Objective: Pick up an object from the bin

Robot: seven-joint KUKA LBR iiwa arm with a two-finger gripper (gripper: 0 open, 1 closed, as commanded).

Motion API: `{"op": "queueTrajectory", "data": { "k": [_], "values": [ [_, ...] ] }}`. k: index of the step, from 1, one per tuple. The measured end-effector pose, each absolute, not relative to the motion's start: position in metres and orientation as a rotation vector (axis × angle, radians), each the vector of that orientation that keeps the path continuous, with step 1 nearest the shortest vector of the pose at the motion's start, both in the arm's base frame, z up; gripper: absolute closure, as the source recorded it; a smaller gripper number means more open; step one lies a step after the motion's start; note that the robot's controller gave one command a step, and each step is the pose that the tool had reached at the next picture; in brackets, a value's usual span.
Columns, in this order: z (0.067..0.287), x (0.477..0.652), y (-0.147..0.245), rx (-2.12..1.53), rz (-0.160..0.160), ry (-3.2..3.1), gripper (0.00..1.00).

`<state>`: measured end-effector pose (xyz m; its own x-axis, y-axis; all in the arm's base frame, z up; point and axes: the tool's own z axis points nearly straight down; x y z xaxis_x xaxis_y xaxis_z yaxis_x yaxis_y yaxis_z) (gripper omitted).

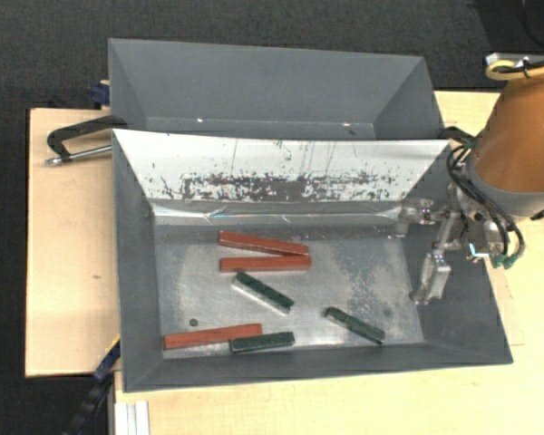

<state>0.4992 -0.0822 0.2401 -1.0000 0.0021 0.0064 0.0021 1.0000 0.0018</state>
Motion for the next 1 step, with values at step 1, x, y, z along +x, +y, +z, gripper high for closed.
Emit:
{"op": "queueTrajectory", "data": {
  "k": [1],
  "values": [
    [0.2439, 0.5007, -0.0819, 0.0, 0.0, -3.144, 0.0]
  ]
}}
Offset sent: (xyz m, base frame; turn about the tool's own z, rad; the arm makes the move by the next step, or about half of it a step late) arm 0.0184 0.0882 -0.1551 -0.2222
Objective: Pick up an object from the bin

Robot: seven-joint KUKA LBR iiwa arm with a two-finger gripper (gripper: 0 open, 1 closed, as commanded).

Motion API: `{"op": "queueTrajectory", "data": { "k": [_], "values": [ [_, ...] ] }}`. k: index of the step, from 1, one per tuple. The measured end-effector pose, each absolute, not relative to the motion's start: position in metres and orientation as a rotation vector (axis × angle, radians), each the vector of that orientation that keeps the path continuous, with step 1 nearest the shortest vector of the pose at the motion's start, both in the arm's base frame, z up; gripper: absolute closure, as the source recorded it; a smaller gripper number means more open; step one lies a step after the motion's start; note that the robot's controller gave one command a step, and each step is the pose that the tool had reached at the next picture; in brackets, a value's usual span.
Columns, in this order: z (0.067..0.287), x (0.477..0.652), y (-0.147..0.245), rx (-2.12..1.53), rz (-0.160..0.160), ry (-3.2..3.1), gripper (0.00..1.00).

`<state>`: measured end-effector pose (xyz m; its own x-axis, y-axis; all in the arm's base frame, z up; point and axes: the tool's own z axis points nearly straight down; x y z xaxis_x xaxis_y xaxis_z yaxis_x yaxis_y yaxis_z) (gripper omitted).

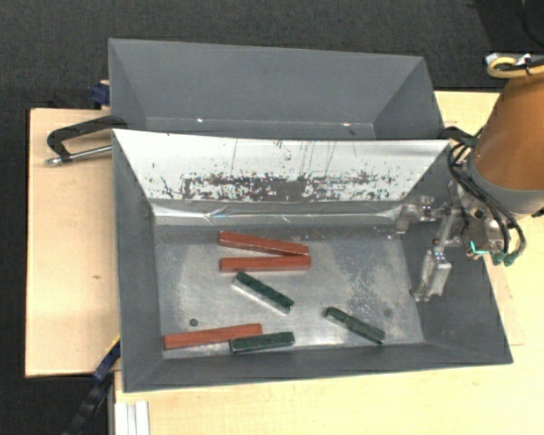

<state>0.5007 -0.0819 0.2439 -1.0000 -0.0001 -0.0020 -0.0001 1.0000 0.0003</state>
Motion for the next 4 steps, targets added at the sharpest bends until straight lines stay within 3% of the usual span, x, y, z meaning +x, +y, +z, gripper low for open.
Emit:
{"op": "queueTrajectory", "data": {
  "k": [1, 2, 3, 4],
  "values": [
    [0.208, 0.506, -0.062, -0.082, -0.003, 3.132, 0.0],
    [0.147, 0.509, -0.033, -0.057, 0.001, 3.135, 0.0],
    [0.12, 0.507, 0.006, 0.07, 0.002, 3.143, 0.0],
    [0.091, 0.507, 0.0, 0.056, 0.004, 3.137, 0.0]
  ]
}}
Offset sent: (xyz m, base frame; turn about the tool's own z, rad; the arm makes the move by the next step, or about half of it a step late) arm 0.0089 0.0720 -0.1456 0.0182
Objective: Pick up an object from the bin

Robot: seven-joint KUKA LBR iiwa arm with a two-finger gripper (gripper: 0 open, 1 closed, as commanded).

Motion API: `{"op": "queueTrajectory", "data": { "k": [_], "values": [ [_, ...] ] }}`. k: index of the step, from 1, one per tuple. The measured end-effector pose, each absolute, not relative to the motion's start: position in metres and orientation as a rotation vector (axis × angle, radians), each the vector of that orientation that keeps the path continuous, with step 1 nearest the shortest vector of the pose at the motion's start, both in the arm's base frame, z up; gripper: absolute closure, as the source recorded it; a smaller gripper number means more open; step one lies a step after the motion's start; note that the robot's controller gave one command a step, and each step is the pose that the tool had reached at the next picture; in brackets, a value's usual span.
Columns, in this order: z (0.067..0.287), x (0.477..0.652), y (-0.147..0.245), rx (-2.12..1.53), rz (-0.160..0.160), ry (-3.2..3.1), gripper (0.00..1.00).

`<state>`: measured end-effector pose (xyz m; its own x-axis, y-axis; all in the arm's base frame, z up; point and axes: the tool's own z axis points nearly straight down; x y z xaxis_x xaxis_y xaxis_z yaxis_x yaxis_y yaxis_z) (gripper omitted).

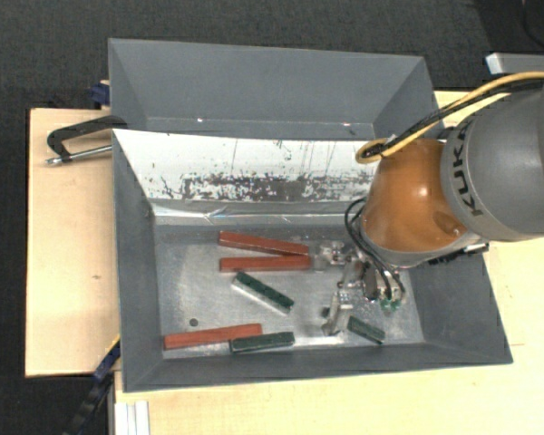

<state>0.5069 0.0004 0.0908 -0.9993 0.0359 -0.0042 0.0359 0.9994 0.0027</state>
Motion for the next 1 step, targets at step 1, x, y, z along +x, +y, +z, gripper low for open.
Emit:
{"op": "queueTrajectory", "data": {
  "k": [1],
  "values": [
    [0.0694, 0.5014, -0.0131, 0.024, 0.0, 3.146, 0.0]
  ]
}}
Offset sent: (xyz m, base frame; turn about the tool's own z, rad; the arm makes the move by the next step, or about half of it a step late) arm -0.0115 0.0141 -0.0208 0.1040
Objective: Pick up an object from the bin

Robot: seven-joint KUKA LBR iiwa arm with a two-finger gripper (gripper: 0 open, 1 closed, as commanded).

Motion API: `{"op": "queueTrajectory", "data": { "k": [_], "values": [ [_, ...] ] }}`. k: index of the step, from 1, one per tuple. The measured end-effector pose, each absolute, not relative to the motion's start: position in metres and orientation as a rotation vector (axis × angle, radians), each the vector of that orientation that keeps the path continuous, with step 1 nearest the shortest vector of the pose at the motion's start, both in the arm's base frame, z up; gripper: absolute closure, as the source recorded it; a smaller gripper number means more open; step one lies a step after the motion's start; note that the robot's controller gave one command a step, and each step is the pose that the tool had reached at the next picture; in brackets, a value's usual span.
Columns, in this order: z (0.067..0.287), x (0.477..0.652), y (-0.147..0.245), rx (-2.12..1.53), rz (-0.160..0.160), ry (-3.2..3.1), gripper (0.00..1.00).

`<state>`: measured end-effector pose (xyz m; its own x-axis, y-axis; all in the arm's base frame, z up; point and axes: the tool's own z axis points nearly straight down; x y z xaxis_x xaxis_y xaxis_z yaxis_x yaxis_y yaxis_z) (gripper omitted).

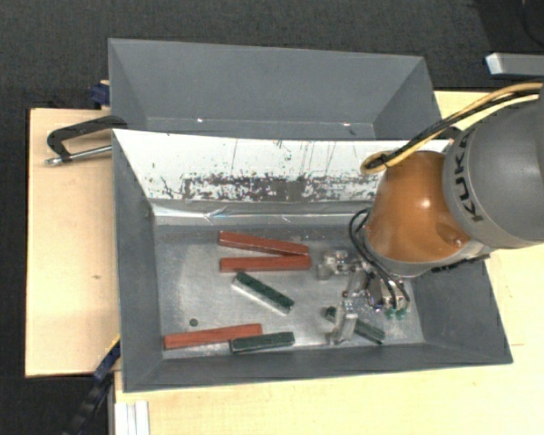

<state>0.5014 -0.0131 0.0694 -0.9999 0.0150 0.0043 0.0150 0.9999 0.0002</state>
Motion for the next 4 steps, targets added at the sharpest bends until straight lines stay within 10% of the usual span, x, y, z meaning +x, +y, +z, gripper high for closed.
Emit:
{"op": "queueTrajectory", "data": {
  "k": [1, 2, 3, 4],
  "values": [
    [0.071, 0.499, 0.0, -0.025, -0.002, -3.141, 0.0],
    [0.073, 0.517, -0.122, -0.099, 0.0, -3.146, 1.0],
    [0.073, 0.517, -0.122, -0.098, 0.0, -3.146, 1.0],
    [0.23, 0.538, -0.121, -0.03, 0.001, -3.149, 1.0]
  ]
}}
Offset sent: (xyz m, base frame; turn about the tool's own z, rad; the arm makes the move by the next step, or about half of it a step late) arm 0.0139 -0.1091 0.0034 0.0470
